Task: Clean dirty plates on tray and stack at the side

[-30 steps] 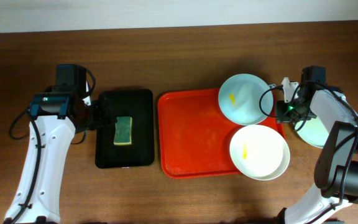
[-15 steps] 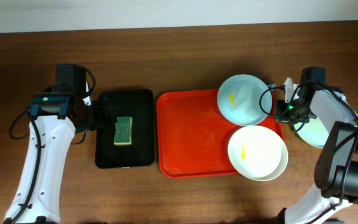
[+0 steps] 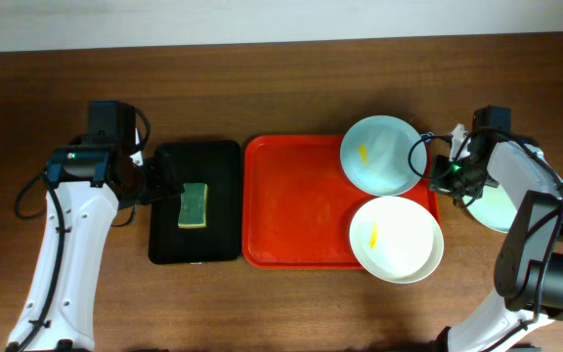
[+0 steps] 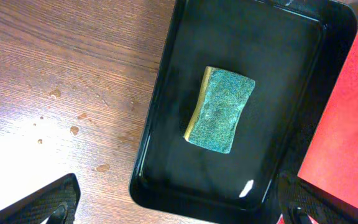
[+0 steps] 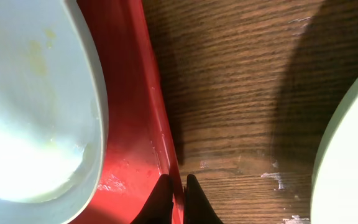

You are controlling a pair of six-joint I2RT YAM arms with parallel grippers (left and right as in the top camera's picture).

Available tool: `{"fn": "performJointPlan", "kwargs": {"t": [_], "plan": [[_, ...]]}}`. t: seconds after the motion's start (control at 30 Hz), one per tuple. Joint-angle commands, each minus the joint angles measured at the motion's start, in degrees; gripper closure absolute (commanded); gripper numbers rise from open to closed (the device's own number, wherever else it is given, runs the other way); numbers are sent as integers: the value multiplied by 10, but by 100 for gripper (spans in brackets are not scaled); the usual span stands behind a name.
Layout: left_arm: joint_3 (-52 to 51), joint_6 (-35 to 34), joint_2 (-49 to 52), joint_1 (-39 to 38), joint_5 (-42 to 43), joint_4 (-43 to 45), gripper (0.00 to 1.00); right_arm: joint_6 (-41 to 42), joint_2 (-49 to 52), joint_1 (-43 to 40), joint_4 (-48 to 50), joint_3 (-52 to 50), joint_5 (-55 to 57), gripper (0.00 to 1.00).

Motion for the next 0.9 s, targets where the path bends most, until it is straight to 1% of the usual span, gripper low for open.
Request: {"fn": "performJointPlan", "kwargs": {"t": [0.0, 0.1, 0.2, 0.27, 0.63, 0.87], "plan": [[10, -7, -8, 2, 4, 0, 1, 23, 9, 7, 2, -20, 1, 96], [10, -7, -8, 2, 4, 0, 1, -3, 9, 7, 9, -20, 3, 96], [10, -7, -8, 2, 4, 0, 1, -60, 9, 7, 18, -20, 3, 96], [10, -7, -8, 2, 4, 0, 1, -80, 9, 7, 24, -20, 3, 96], [10, -7, -8, 2, 4, 0, 1, -106, 9, 7, 50, -20, -4, 96], [10, -7, -8, 2, 4, 0, 1, -112, 9, 7, 46, -20, -16, 96]]}}
